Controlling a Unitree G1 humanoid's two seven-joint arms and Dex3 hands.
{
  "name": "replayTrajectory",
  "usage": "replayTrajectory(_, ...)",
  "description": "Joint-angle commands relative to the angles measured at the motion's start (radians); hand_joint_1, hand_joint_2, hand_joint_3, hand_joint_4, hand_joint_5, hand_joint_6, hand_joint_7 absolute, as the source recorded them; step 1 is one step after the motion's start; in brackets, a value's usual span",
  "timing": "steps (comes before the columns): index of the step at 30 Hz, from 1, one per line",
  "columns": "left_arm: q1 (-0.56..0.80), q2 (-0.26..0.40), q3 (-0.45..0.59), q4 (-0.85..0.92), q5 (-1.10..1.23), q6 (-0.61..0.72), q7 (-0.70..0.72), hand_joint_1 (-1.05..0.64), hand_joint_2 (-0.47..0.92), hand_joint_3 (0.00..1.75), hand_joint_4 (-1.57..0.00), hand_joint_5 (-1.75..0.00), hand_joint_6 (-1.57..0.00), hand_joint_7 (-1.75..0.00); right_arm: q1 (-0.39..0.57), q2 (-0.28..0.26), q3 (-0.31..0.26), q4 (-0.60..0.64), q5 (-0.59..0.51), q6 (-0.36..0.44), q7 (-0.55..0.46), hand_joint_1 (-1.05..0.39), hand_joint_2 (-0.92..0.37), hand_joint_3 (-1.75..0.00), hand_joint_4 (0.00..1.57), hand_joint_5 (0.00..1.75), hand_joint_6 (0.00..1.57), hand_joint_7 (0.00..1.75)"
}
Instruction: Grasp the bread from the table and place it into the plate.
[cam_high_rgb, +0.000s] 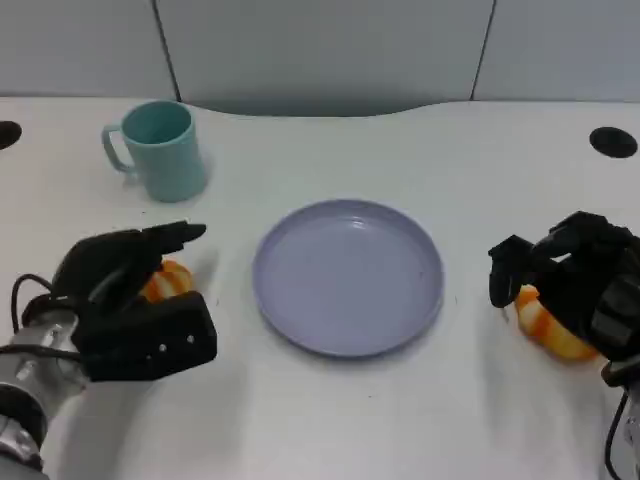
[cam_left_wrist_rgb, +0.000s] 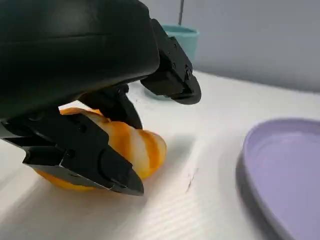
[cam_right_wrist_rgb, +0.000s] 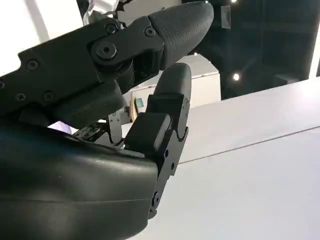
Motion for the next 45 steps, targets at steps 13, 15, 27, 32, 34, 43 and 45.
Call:
replayTrajectory(13, -0.125, 0.004, 0.085, -0.07, -0.08, -0.27, 0.078, 0.0, 0.73, 0.01, -1.03, -0.73, -0.6, -0.03, -0.133, -0.033, -0.059, 0.179, 0.025, -0.033, 0.115, -0.53, -0.89, 0.0, 0.69, 1.39, 1.1, 0.26)
replayTrajectory(15, -0.134, -0.015, 0.09, -0.076, -0.088, -0.294, 0.073, 0.0, 0.73, 0.01, -1.02, -0.73, -0.61, -0.03, -0.144, -0.033, -0.066, 0.19, 0.029, -0.027, 0.126, -0.52, -0.88, 0.0, 0.7, 1.39, 1.11, 0.25)
replayTrajectory(27, -0.144, -0.222, 0.118, -0.06, -0.182, -0.37, -0.061, -0.02, 0.72, 0.0, -1.08, -0.6, -0.7, -0.06, -0.156, -0.007, -0.096, 0.204, 0.038, -0.053, 0.172, -0.52, -0.88, 0.0, 0.69, 1.41, 1.13, 0.23)
replayTrajectory(32, -0.128, -0.288, 0.106, -0.044, -0.169, -0.356, -0.06, 0.0, 0.7, 0.0, -1.13, -0.56, -0.73, -0.08, -0.145, -0.007, -0.099, 0.188, 0.038, -0.052, 0.173, -0.52, -0.89, 0.0, 0.7, 1.36, 1.13, 0.2)
replayTrajectory(34, -0.119, -0.303, 0.11, -0.039, -0.176, -0.359, -0.071, 0.0, 0.7, 0.01, -1.14, -0.56, -0.75, -0.09, -0.138, -0.004, -0.098, 0.176, 0.04, -0.047, 0.17, -0.51, -0.89, 0.0, 0.7, 1.38, 1.14, 0.18)
replayTrajectory(43, -0.101, -0.256, 0.082, -0.051, -0.135, -0.299, -0.097, -0.69, 0.81, 0.03, -0.53, -0.44, -0.59, -0.01, -0.12, 0.024, -0.097, 0.158, 0.053, -0.066, 0.165, -0.5, -0.88, 0.0, 0.67, 1.45, 1.14, 0.16)
replayTrajectory(45, -0.099, -0.241, 0.079, -0.054, -0.137, -0.271, -0.117, -0.85, 0.89, 0.1, -0.36, -0.35, -0.45, 0.0, -0.123, 0.03, -0.099, 0.162, 0.045, -0.107, 0.149, -0.52, -0.89, 0.0, 0.65, 1.44, 1.14, 0.15)
